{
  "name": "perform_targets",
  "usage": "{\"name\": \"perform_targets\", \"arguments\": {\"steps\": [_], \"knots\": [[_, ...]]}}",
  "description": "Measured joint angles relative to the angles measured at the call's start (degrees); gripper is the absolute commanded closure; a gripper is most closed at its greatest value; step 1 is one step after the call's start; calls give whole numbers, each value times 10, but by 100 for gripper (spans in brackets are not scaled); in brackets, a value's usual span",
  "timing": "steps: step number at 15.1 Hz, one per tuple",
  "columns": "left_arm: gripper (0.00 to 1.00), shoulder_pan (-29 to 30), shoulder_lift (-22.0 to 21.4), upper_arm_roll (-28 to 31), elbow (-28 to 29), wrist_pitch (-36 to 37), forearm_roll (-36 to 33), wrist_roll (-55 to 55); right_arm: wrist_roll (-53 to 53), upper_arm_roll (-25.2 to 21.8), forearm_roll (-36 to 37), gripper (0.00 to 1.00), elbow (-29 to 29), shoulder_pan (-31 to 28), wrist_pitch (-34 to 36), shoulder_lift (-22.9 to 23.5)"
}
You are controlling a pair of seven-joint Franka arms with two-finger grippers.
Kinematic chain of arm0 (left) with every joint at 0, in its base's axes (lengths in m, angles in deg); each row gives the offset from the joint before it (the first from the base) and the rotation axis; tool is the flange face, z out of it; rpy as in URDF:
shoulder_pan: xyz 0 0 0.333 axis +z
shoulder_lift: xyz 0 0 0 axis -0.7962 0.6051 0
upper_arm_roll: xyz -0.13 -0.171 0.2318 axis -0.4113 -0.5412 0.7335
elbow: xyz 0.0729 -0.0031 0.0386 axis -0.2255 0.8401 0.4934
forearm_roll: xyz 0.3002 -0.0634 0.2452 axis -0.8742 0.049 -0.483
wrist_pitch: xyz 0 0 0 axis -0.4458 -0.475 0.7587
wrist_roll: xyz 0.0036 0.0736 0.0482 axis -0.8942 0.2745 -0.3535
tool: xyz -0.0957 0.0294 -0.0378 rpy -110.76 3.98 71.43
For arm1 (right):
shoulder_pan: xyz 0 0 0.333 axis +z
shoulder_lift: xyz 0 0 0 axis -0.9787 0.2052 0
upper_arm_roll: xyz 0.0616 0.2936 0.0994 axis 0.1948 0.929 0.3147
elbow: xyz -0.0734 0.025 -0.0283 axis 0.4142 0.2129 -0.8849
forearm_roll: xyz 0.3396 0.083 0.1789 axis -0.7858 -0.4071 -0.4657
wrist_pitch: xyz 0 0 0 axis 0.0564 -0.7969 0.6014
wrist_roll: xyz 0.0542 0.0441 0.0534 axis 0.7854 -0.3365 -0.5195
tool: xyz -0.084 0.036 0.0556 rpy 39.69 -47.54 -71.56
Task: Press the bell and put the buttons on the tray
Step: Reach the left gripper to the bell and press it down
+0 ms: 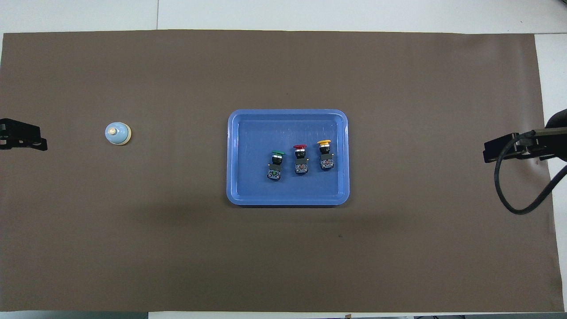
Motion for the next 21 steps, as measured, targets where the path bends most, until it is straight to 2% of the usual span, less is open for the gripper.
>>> {"name": "perform_targets", "arguments": {"steps": [1,2,3,4,9,12,15,17,21], "knots": [[0,0,0,-1,0,0,0,0,0,0,0,0,0,-1,0,1],[24,0,0,-2,0,0,0,0,0,0,0,0,0,-2,0,1],[72,0,0,-2,0,-3,0,0,0,-1,0,0,0,-3,0,1],[100,0,0,-2,3,-17,0,0,0,-1,0,0,0,-4,0,2],[100,10,-4,1,95,-135,0,4,0,-1,0,0,0,-4,0,2],[100,17,37,3,137,-221,0,5,0,-1,0,0,0,-4,0,2],[100,17,106,2,140,-301,0,5,0,-1,0,0,0,-4,0,2],[100,16,142,0,139,-328,0,5,0,-1,0,0,1,-4,0,2],[100,15,154,-1,138,-347,0,5,0,-1,0,0,1,-4,5,2]]}}
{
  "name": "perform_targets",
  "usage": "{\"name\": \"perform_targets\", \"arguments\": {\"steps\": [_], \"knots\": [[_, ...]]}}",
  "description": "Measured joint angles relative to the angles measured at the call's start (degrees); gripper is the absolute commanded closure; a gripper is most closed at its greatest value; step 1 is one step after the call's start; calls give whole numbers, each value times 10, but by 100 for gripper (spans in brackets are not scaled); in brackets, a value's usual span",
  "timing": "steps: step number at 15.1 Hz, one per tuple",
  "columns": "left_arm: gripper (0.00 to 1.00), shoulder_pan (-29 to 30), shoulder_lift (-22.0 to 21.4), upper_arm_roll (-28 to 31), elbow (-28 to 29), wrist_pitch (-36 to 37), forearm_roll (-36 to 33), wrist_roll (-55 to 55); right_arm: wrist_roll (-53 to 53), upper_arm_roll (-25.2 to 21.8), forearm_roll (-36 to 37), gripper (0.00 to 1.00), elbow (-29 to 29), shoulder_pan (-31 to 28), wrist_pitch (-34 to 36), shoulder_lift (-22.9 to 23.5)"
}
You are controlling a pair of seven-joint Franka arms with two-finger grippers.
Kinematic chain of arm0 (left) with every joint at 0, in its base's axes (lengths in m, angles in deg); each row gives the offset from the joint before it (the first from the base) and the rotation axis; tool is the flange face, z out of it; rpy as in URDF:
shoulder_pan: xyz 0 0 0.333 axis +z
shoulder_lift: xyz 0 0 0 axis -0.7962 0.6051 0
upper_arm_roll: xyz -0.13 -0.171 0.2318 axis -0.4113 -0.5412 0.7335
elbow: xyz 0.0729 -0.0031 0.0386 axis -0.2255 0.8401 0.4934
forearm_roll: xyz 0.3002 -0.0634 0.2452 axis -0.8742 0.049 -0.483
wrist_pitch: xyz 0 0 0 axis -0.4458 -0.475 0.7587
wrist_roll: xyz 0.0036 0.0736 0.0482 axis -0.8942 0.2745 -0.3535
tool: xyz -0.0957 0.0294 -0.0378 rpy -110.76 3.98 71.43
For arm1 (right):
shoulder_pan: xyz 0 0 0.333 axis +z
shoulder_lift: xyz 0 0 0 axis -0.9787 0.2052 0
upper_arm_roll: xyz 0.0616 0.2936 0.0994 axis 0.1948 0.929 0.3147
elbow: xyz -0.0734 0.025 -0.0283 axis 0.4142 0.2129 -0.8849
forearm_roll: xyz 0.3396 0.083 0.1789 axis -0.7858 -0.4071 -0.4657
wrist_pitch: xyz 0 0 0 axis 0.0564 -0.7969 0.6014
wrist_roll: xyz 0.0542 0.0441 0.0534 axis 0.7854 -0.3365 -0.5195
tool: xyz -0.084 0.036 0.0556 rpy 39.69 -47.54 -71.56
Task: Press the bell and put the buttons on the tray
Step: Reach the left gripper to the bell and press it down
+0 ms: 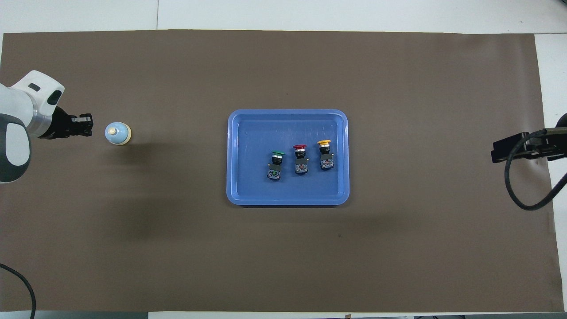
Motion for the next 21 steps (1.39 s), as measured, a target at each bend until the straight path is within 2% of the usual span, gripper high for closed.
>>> {"name": "perform_targets", "arguments": {"steps": [9,21], "knots": [[100,-14,73,-2,-48,-19,0,-20,0,0,0,0,0,0,1,0],[100,-16,78,-2,-50,-18,-1,-31,0,0,0,0,0,0,1,0]]}}
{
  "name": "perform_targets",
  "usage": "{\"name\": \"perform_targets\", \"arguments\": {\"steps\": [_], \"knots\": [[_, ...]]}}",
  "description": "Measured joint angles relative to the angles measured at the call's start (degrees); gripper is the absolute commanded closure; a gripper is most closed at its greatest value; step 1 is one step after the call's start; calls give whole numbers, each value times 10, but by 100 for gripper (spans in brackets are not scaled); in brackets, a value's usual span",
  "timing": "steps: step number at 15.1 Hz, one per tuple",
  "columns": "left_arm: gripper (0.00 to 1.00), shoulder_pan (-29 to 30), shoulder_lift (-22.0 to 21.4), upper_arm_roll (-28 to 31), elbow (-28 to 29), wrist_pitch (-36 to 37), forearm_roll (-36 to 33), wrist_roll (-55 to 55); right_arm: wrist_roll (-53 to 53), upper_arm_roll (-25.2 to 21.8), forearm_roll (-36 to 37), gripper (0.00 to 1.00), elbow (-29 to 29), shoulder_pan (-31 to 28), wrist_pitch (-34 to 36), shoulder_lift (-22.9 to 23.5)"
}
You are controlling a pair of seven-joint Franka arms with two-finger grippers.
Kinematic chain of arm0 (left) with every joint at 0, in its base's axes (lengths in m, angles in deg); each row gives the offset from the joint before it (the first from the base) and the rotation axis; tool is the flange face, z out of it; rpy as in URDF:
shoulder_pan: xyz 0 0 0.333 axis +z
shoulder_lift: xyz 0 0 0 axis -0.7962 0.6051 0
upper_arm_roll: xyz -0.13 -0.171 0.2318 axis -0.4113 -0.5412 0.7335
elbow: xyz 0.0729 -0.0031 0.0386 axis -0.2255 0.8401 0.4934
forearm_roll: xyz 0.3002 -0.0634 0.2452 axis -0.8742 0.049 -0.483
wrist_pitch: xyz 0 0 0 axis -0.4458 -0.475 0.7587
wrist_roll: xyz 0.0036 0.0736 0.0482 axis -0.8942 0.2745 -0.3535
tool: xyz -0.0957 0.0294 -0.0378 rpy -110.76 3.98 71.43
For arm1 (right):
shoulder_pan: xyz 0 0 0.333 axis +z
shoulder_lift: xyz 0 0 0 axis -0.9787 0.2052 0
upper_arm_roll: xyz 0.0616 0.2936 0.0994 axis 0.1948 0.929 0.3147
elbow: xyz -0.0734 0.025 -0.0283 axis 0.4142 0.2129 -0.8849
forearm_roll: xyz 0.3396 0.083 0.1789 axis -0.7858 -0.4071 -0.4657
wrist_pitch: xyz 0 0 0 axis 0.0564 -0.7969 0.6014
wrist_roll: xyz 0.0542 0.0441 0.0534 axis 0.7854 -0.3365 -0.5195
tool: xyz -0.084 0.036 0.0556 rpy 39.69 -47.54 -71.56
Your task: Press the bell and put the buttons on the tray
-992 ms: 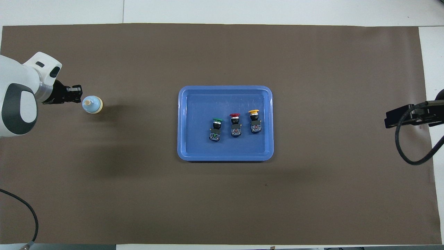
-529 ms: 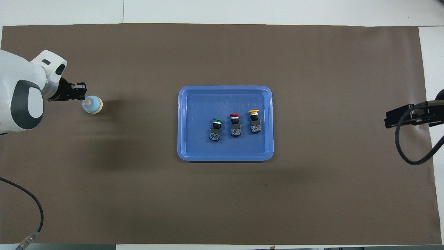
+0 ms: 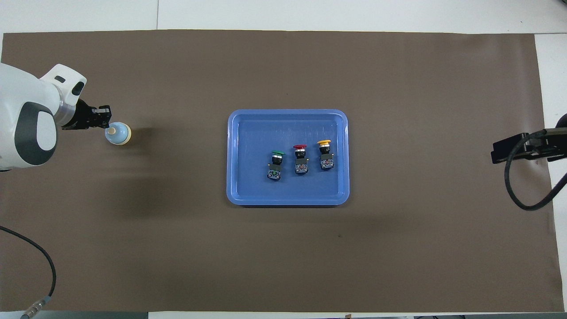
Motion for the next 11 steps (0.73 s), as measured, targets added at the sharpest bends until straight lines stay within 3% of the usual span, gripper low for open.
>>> {"name": "perform_targets", "arguments": {"steps": [11], "knots": [[100,-7,-3,0,2,22,-1,-12,0,0,0,0,0,0,0,0]]}}
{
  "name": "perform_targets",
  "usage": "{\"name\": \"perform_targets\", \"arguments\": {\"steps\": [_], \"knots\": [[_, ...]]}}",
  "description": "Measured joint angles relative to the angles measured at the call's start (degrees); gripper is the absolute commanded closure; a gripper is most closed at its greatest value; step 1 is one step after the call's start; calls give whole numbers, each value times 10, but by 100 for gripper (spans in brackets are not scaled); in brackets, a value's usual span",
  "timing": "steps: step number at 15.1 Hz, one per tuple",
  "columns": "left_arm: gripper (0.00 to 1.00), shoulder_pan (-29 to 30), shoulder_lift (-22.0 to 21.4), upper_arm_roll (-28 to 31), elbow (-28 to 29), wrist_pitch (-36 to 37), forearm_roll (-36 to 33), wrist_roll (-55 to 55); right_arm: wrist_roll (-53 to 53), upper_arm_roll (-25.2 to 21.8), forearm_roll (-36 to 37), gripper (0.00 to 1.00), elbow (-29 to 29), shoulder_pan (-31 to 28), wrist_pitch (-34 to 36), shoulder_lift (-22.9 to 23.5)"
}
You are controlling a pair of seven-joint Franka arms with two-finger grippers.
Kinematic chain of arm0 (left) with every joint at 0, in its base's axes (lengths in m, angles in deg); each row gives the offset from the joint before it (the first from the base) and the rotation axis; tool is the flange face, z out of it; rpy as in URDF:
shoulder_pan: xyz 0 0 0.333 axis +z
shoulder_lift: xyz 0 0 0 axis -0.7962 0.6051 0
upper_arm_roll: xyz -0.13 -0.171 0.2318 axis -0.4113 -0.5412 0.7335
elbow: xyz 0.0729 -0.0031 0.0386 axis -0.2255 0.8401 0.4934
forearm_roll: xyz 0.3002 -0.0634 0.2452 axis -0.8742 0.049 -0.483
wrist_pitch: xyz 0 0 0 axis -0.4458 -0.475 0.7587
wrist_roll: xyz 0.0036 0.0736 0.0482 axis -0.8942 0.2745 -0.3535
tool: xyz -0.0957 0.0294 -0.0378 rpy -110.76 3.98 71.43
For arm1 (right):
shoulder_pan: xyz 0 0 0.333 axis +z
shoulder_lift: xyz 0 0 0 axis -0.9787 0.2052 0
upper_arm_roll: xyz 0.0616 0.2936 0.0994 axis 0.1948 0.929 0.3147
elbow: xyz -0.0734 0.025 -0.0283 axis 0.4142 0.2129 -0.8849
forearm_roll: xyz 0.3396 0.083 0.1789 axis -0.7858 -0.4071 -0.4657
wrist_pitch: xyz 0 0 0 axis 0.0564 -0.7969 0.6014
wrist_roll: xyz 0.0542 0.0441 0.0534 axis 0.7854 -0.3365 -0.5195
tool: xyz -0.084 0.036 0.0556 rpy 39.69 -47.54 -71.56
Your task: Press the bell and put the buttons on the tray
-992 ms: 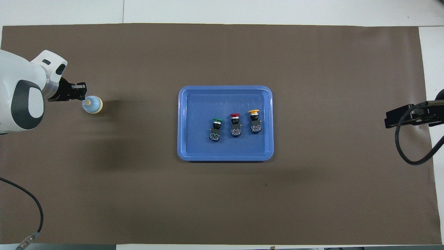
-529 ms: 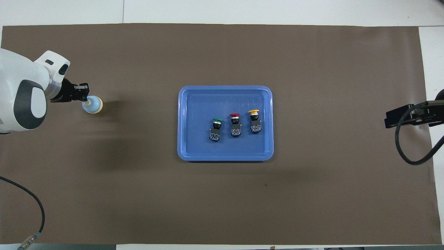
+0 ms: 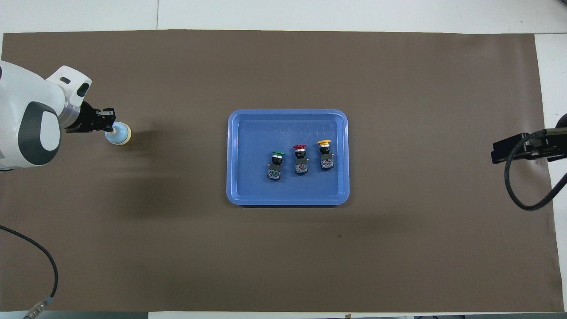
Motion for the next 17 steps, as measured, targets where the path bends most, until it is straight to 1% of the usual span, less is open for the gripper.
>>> {"name": "perform_targets", "arguments": {"steps": [8,12,15,17], "knots": [[100,0,-4,0,19,-21,0,0,0,0,0,0,0,0,0,0],[100,2,-7,3,18,-17,-1,-1,0,0,0,0,0,0,0,0],[100,10,-22,7,-14,46,-1,3,0,0,0,0,0,0,0,0],[100,11,-45,9,-42,97,-2,6,0,0,0,0,0,0,0,0]]}}
